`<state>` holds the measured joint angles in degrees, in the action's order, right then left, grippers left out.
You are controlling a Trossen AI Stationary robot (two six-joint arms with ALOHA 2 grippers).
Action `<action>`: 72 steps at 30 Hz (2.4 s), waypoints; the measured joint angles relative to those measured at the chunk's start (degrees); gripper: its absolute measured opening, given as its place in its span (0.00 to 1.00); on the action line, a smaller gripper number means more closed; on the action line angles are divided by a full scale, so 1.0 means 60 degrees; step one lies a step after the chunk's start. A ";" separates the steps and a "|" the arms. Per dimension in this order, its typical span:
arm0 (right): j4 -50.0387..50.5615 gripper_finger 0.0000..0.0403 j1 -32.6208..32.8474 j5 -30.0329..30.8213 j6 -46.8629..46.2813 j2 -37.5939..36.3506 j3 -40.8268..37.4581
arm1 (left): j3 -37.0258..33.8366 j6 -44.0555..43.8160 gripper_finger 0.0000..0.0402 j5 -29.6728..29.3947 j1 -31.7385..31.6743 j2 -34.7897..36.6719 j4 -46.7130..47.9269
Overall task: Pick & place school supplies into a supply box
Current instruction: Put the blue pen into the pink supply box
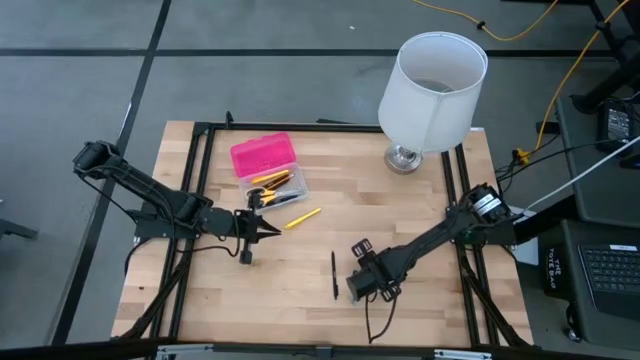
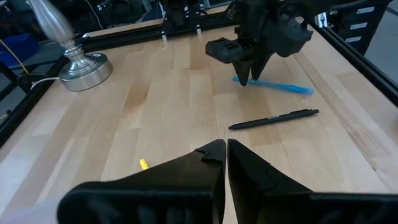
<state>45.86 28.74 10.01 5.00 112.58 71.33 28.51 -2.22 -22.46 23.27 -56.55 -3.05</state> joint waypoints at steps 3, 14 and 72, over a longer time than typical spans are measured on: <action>-0.0033 0.39 -0.0157 -0.0375 -0.0010 0.0006 -0.0004 | 0.0003 0.0003 0.03 -0.0061 0.0000 0.0000 0.0000; -0.0454 0.25 -0.0304 -0.1427 -0.1401 0.0042 -0.0054 | 0.0000 0.0423 0.02 -0.0085 -0.0004 0.0000 0.0000; -0.3365 0.04 -0.2873 -0.1332 0.0030 -0.3839 -0.2391 | 0.0000 0.0244 0.03 -0.0062 -0.0003 0.0000 -0.0025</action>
<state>25.67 11.51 2.02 5.18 89.55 56.98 28.51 -0.75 -22.83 23.25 -56.55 -3.20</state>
